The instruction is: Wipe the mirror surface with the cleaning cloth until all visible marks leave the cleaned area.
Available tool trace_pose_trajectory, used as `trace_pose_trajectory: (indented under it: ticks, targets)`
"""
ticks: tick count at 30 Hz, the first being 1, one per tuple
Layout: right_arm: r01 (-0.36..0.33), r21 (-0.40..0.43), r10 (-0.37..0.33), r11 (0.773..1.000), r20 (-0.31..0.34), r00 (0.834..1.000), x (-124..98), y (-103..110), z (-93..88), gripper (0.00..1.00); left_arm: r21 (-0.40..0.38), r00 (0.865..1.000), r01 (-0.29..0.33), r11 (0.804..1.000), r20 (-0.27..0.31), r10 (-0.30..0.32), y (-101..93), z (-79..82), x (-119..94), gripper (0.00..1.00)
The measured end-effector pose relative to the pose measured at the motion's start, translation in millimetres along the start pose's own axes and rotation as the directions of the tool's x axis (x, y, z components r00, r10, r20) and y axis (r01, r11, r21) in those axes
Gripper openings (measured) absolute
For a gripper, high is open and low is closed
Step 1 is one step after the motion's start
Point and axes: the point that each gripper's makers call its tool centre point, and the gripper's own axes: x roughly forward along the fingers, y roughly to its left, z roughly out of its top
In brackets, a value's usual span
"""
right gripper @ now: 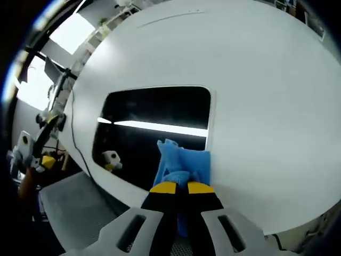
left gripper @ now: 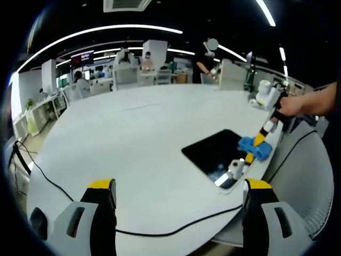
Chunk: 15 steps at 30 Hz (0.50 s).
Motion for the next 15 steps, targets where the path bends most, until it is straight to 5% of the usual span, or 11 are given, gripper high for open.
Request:
trace_pose_trajectory:
  ticks: [15]
  targets:
    - [-0.049, -0.058, 0.048, 0.997, -0.019, 0.999, 26, 68, 16.3, 0.00, -0.022, 1.000, -0.007, 1.000, -0.004, 0.007, 2.0, -8.5, -8, 0.99]
